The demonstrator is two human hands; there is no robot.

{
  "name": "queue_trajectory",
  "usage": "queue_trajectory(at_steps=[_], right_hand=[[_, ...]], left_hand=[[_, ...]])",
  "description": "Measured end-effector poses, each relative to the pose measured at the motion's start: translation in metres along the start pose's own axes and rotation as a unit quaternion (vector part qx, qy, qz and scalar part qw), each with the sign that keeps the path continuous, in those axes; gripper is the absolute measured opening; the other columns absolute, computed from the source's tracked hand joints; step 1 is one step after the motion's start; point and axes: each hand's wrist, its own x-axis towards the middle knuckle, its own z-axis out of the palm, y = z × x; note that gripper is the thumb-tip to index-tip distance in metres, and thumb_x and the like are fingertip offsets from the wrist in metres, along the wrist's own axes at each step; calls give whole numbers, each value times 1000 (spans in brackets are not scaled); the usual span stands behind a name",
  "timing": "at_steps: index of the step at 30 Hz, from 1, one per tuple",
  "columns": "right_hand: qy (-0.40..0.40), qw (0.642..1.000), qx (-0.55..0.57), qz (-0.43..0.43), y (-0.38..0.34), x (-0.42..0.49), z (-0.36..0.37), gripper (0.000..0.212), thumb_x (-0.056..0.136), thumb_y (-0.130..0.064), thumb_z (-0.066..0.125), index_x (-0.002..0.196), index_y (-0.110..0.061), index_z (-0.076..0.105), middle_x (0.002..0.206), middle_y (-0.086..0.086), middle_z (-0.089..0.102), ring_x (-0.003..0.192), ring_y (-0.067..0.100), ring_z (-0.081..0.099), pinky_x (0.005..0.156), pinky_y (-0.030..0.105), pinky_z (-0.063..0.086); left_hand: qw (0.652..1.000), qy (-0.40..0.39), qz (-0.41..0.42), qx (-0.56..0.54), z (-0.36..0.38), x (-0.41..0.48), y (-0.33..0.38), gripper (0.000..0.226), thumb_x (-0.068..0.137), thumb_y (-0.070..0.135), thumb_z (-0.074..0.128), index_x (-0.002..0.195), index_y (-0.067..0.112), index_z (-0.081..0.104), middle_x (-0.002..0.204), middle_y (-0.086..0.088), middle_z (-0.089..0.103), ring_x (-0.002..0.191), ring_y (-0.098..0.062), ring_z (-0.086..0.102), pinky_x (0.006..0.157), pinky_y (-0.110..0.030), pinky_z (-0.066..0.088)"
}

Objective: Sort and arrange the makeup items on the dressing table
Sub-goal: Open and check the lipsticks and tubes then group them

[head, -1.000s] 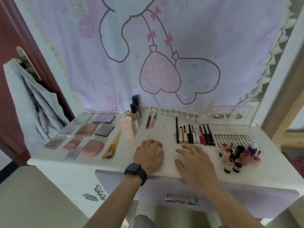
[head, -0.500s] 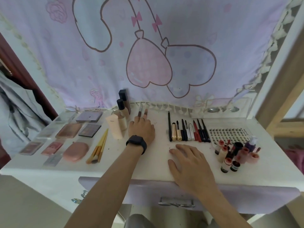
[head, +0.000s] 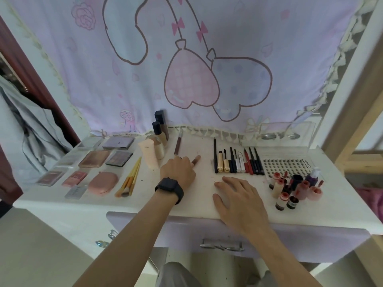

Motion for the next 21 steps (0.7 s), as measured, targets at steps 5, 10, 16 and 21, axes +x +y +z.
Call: queue_trajectory(at_steps=[5,10,16,21], right_hand=[[7,1000,11,3,0,0,0,49,99,-54,37,142,-37,49,153,-11,42,140,14,35,116,36,28],[22,1000,12,-3,0,0,-1,48,98,-54,38,140,-35,52,152,-11,44,141,13,35,117,36,27],[98,973,205,30,-17,-9,-17,50,91,-72,41,124,-38,56,113,-31,58,109,-6,49,91,17,38],[33,914,400,59,-40,-20,-33,59,86,-85,35,69,-34,61,55,-7,50,48,3,41,50,14,37]], left_hand=[[995,-22,-19,-90,0,-31,-17,20,96,33,49,104,15,52,99,-2,59,82,-22,55,64,-34,46],[977,-3,-11,-214,3,-65,-37,25,99,33,49,116,21,62,104,4,50,83,-15,54,70,-27,44],[931,76,115,-337,-6,-109,-43,23,104,29,47,121,24,60,111,12,48,87,-8,56,76,-19,49],[923,128,201,-303,-15,-131,-34,22,105,23,44,121,21,60,102,14,53,86,-7,47,72,-22,44]])
